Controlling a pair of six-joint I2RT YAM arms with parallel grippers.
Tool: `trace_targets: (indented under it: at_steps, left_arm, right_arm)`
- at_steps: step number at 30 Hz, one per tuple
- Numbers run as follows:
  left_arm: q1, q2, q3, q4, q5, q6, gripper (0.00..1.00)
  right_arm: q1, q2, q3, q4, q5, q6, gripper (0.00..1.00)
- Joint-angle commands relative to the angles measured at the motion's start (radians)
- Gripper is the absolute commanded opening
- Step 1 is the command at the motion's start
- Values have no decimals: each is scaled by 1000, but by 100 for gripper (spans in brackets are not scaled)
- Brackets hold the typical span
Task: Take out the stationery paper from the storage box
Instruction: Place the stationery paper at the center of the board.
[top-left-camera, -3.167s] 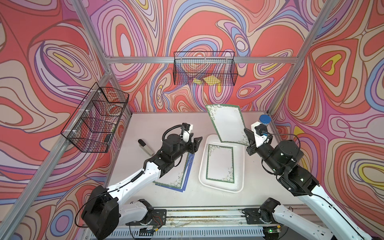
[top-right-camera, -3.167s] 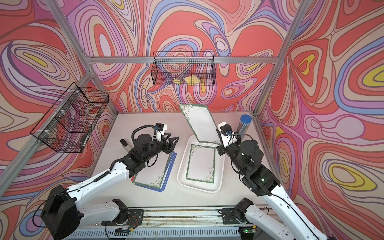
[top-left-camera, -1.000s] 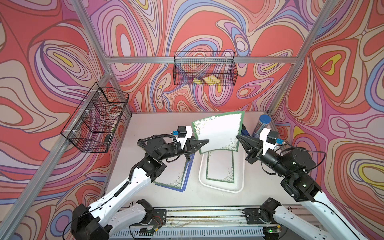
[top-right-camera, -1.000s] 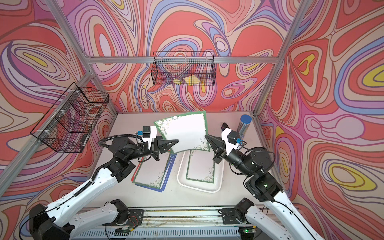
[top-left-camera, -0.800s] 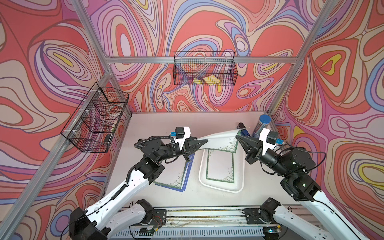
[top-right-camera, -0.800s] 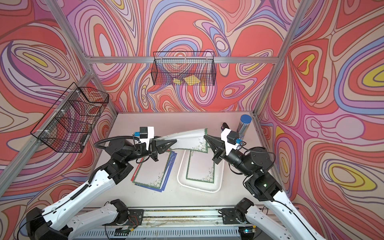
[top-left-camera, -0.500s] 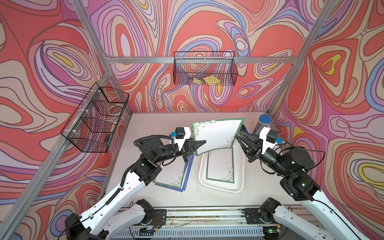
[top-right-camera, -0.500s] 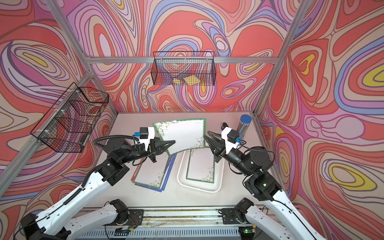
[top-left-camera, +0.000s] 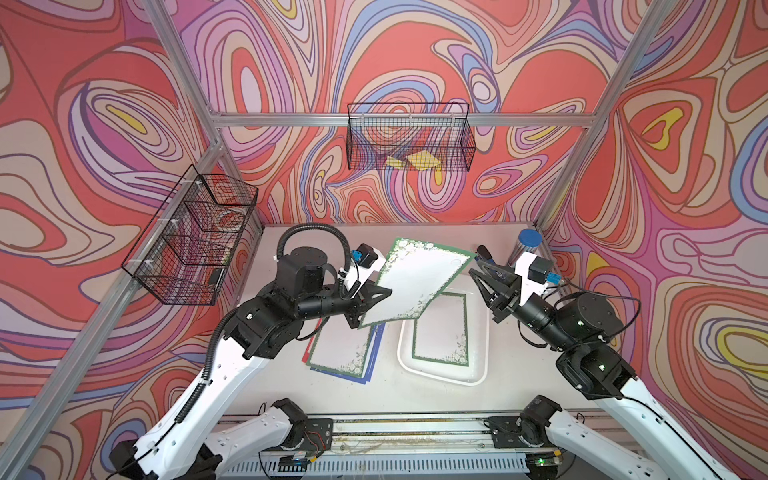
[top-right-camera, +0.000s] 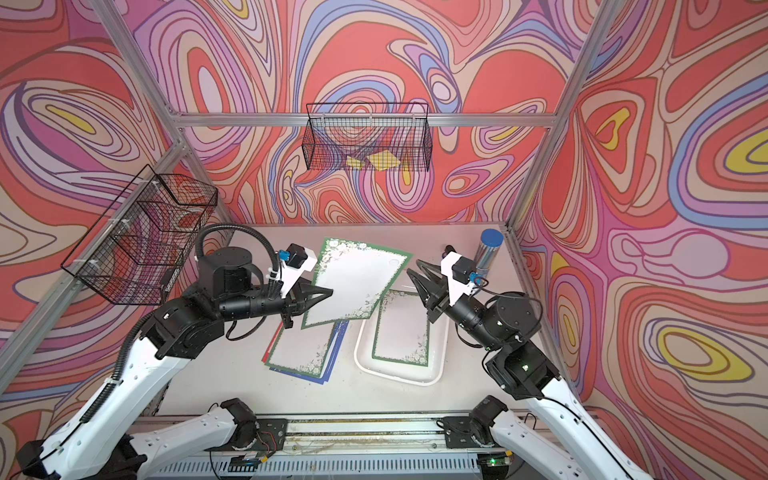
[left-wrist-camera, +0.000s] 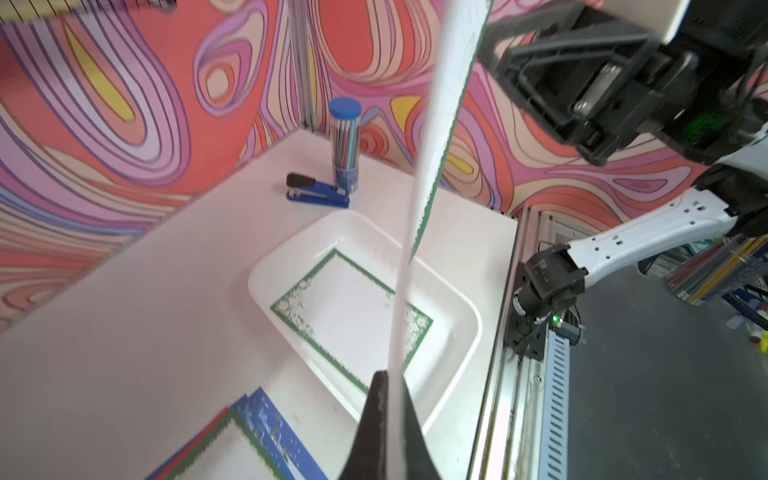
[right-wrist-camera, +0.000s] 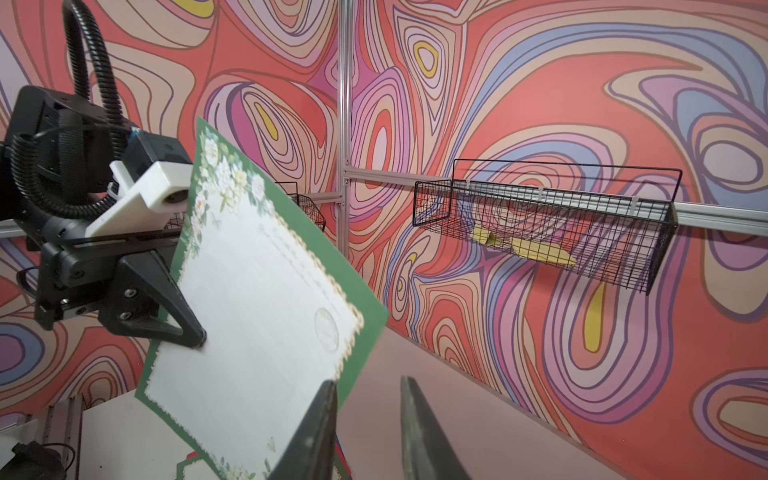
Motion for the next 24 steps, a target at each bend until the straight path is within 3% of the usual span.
trace_targets:
  at_steps: [1, 7, 17, 24]
  left_arm:
    - [10, 50, 23, -226, 8, -1, 0]
    - [69, 119, 33, -301, -32, 28, 0]
    - [200, 275, 44, -422, 46, 48, 0]
    - [248, 398, 56, -513, -7, 59, 0]
  right_arm:
    - [1, 10, -10, 24, -13, 13, 31]
    - [2, 12, 3, 1, -19, 5, 32]
    - [1, 11, 0, -3, -13, 9, 33]
    - [1, 39, 20, -14, -16, -2, 33]
